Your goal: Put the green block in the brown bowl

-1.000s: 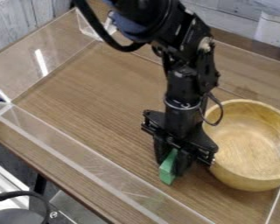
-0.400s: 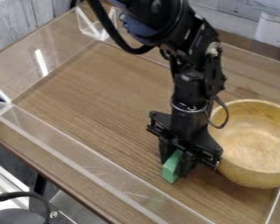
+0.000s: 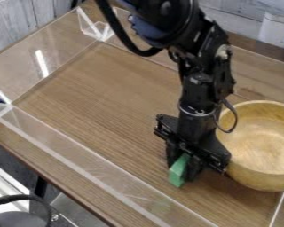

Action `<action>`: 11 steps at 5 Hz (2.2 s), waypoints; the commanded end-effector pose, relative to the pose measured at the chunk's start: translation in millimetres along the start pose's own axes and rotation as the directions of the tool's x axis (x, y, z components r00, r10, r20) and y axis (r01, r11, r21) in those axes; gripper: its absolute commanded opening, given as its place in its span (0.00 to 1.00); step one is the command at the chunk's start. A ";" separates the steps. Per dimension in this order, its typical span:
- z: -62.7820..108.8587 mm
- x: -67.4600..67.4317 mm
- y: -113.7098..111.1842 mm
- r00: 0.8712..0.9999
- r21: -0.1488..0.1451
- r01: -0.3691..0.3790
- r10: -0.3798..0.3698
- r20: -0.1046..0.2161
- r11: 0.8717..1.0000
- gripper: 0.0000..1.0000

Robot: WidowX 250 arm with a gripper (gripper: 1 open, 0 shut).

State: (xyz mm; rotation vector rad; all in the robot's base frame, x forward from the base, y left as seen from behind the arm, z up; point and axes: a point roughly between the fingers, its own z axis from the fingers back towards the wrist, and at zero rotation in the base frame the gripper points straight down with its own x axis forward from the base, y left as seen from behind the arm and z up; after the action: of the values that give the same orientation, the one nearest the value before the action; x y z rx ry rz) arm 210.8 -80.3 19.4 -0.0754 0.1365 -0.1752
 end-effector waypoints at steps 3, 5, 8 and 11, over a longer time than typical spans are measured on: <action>0.4 -2.8 -18.0 0.998 -0.019 0.067 -0.067 -0.010 0.998 0.00; 0.6 -4.6 -20.0 0.998 -0.027 0.069 -0.069 -0.009 0.997 0.00; 6.7 -6.6 -21.4 0.998 -0.035 0.069 -0.069 0.001 0.997 0.00; 73.4 4.3 -23.8 0.986 -0.008 0.092 -0.091 0.138 0.996 0.00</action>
State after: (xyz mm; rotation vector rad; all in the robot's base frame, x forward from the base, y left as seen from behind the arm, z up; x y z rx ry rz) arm 212.8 -94.8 79.4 -0.0965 0.0565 -0.2450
